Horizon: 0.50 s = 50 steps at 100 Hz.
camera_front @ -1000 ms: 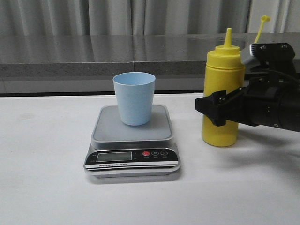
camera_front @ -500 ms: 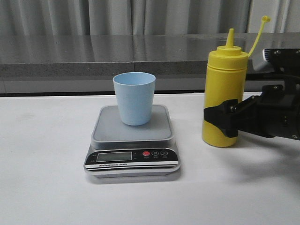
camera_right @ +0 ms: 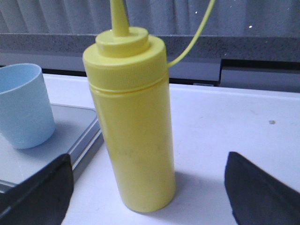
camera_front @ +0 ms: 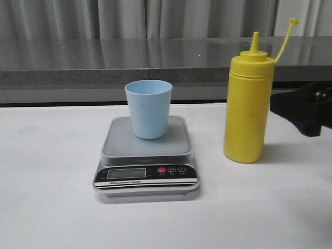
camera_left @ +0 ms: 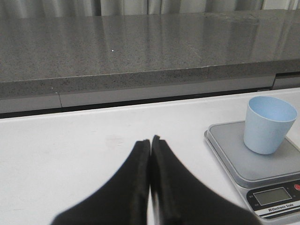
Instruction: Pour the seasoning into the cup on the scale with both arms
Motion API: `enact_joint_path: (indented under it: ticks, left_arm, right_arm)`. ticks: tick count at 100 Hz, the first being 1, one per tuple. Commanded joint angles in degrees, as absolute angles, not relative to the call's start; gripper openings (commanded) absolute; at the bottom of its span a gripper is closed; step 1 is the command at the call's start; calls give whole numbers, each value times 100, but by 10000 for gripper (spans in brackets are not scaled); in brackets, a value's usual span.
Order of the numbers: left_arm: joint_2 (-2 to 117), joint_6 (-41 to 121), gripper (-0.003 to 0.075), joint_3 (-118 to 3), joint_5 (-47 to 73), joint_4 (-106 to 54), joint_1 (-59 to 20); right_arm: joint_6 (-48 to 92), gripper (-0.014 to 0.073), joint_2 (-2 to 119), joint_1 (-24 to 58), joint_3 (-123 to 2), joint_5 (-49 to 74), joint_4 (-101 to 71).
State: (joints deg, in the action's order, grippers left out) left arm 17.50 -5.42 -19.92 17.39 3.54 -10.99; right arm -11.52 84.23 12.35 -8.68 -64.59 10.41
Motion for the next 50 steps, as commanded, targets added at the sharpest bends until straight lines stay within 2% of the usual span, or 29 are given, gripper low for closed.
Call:
enact_joint_path:
  ticks: [1, 50]
  left_arm:
    - [1788, -574, -20, -2145, 1307, 360, -1098]
    - [1788, -574, -20, -2145, 1307, 360, -1098]
  right_arm:
    - [-1083, 647, 7803, 1210, -730, -6577, 905]
    - [-1083, 647, 4709, 1210, -602, -3962, 856]
